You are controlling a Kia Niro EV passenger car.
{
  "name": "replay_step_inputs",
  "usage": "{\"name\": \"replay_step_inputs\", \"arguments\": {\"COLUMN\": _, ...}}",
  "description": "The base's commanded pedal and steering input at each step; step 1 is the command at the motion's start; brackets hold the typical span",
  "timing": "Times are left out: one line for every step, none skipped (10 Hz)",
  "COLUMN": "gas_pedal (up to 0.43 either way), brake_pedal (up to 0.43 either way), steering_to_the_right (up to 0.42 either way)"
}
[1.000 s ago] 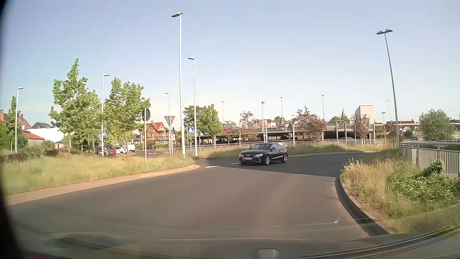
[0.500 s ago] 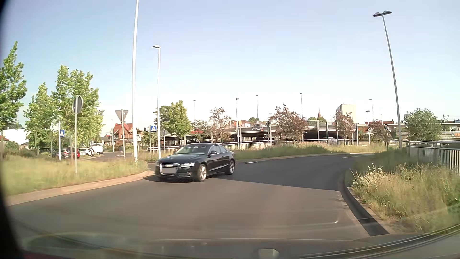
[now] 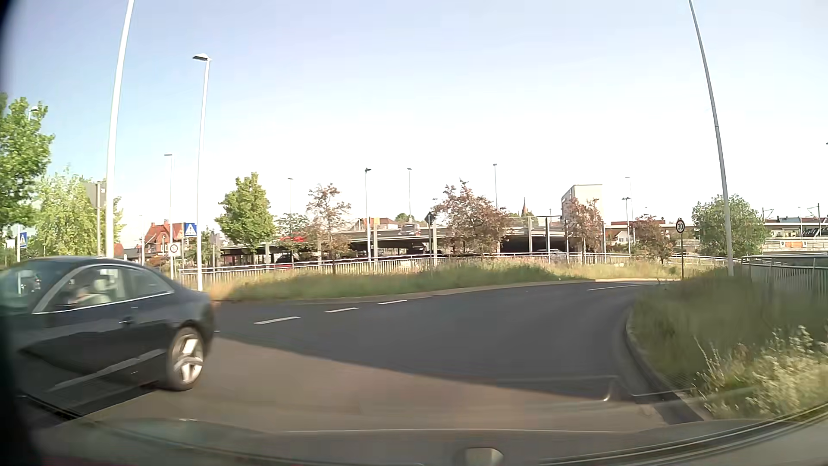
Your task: Follow the waypoints while adhering to traffic rules and regulations
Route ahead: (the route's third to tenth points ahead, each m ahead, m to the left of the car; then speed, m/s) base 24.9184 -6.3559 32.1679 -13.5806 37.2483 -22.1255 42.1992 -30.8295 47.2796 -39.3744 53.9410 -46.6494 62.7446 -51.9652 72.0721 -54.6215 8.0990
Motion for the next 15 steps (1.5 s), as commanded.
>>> {"name": "replay_step_inputs", "arguments": {"gas_pedal": 0.028, "brake_pedal": 0.012, "steering_to_the_right": 0.117}}
{"name": "replay_step_inputs", "arguments": {"gas_pedal": 0.028, "brake_pedal": 0.012, "steering_to_the_right": 0.117}}
{"name": "replay_step_inputs", "arguments": {"gas_pedal": 0.028, "brake_pedal": 0.012, "steering_to_the_right": 0.117}}
{"name": "replay_step_inputs", "arguments": {"gas_pedal": 0.028, "brake_pedal": 0.012, "steering_to_the_right": 0.119}}
{"name": "replay_step_inputs", "arguments": {"gas_pedal": 0.028, "brake_pedal": 0.012, "steering_to_the_right": 0.119}}
{"name": "replay_step_inputs", "arguments": {"gas_pedal": 0.028, "brake_pedal": 0.012, "steering_to_the_right": 0.119}}
{"name": "replay_step_inputs", "arguments": {"gas_pedal": 0.028, "brake_pedal": 0.012, "steering_to_the_right": 0.120}}
{"name": "replay_step_inputs", "arguments": {"gas_pedal": 0.028, "brake_pedal": 0.012, "steering_to_the_right": 0.120}}
{"name": "replay_step_inputs", "arguments": {"gas_pedal": 0.028, "brake_pedal": 0.012, "steering_to_the_right": 0.120}}
{"name": "replay_step_inputs", "arguments": {"gas_pedal": 0.028, "brake_pedal": 0.012, "steering_to_the_right": 0.119}}
{"name": "replay_step_inputs", "arguments": {"gas_pedal": 0.028, "brake_pedal": 0.012, "steering_to_the_right": 0.120}}
{"name": "replay_step_inputs", "arguments": {"gas_pedal": 0.028, "brake_pedal": 0.012, "steering_to_the_right": 0.120}}
{"name": "replay_step_inputs", "arguments": {"gas_pedal": 0.028, "brake_pedal": 0.012, "steering_to_the_right": 0.120}}
{"name": "replay_step_inputs", "arguments": {"gas_pedal": 0.028, "brake_pedal": 0.012, "steering_to_the_right": 0.120}}
{"name": "replay_step_inputs", "arguments": {"gas_pedal": 0.028, "brake_pedal": 0.012, "steering_to_the_right": 0.120}}
